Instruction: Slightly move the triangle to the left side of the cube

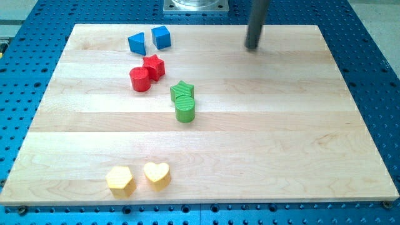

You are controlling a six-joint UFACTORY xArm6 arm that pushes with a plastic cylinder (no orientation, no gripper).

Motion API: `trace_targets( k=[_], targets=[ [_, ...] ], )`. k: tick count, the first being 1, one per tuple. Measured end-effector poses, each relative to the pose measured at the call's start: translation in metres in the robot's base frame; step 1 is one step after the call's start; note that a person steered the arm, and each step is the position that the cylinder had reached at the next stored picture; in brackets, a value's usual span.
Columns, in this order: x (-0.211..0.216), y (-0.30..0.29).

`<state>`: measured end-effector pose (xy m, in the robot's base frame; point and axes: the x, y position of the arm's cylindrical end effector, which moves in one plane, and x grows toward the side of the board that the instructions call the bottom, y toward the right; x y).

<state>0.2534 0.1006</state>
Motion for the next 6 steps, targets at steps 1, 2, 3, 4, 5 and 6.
trace_targets(
  k=[1,2,3,4,5,6],
  targets=[
    [-0.024,-0.060],
    [0.000,-0.127],
    [0.018,-0.157],
    [0.031,-0.219],
    [0.037,-0.286],
    [0.039,-0.373]
  ],
)
